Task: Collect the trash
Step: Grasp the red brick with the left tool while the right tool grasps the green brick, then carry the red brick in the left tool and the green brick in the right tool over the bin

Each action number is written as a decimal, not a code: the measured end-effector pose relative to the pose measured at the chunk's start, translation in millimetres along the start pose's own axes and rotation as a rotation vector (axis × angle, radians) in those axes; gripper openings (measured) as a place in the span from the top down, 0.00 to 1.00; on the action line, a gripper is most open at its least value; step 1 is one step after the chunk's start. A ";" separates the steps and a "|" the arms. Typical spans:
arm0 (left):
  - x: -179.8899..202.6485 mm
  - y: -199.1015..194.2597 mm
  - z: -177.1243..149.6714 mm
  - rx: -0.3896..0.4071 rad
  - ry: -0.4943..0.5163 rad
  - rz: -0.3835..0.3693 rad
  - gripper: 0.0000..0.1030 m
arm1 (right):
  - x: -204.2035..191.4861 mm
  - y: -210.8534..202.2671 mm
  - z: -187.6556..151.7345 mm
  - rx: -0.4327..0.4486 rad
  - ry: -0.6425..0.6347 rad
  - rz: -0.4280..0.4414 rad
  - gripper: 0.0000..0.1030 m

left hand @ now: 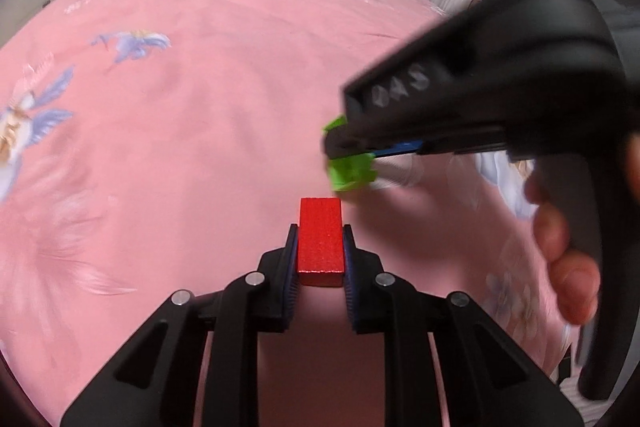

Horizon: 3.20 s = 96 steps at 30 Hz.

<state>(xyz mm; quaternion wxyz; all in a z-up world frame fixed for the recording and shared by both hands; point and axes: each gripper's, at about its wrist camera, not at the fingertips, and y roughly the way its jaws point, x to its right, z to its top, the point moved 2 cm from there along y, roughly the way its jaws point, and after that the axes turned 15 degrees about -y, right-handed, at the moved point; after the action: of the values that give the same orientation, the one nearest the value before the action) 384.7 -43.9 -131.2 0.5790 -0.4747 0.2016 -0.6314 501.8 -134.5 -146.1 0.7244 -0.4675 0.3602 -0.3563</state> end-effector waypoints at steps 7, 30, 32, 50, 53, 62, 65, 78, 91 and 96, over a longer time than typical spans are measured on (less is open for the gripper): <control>-10.9 -58.4 8.7 0.070 0.072 0.082 0.79 | -29.6 -46.9 -14.6 0.049 -0.120 -0.070 0.79; 11.7 -284.0 -16.3 0.254 0.341 0.142 0.79 | -156.8 -261.4 -119.7 0.302 -0.411 -0.218 0.79; 9.7 -289.9 -24.9 0.254 0.348 0.145 0.79 | -165.2 -267.6 -133.0 0.313 -0.424 -0.217 0.79; -38.8 -256.0 -104.6 0.098 0.351 0.172 0.79 | -194.4 -207.3 -217.4 0.231 -0.445 -0.115 0.79; -51.6 -237.9 -120.3 0.054 0.337 0.174 0.79 | -197.7 -183.2 -229.2 0.198 -0.447 -0.098 0.79; -83.6 -189.3 -160.6 -0.063 0.296 0.180 0.79 | -204.7 -120.0 -260.7 0.112 -0.441 -0.044 0.79; -90.9 -173.7 -172.7 -0.094 0.285 0.183 0.79 | -206.6 -98.1 -272.4 0.080 -0.449 -0.030 0.79; -120.1 -96.8 -235.1 -0.288 0.229 0.186 0.79 | -209.5 4.5 -328.8 -0.094 -0.432 0.052 0.79; -140.2 -28.5 -279.3 -0.442 0.174 0.224 0.79 | -207.1 95.1 -367.3 -0.254 -0.370 0.127 0.79; -151.1 -12.8 -291.3 -0.482 0.128 0.218 0.79 | -198.2 118.2 -376.1 -0.287 -0.333 0.145 0.79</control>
<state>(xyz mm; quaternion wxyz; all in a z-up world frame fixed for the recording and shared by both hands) 116.8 12.7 -312.5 0.4999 -0.5334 0.4323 -0.5279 105.0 -87.1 -333.2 0.7236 -0.5909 0.3156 -0.1664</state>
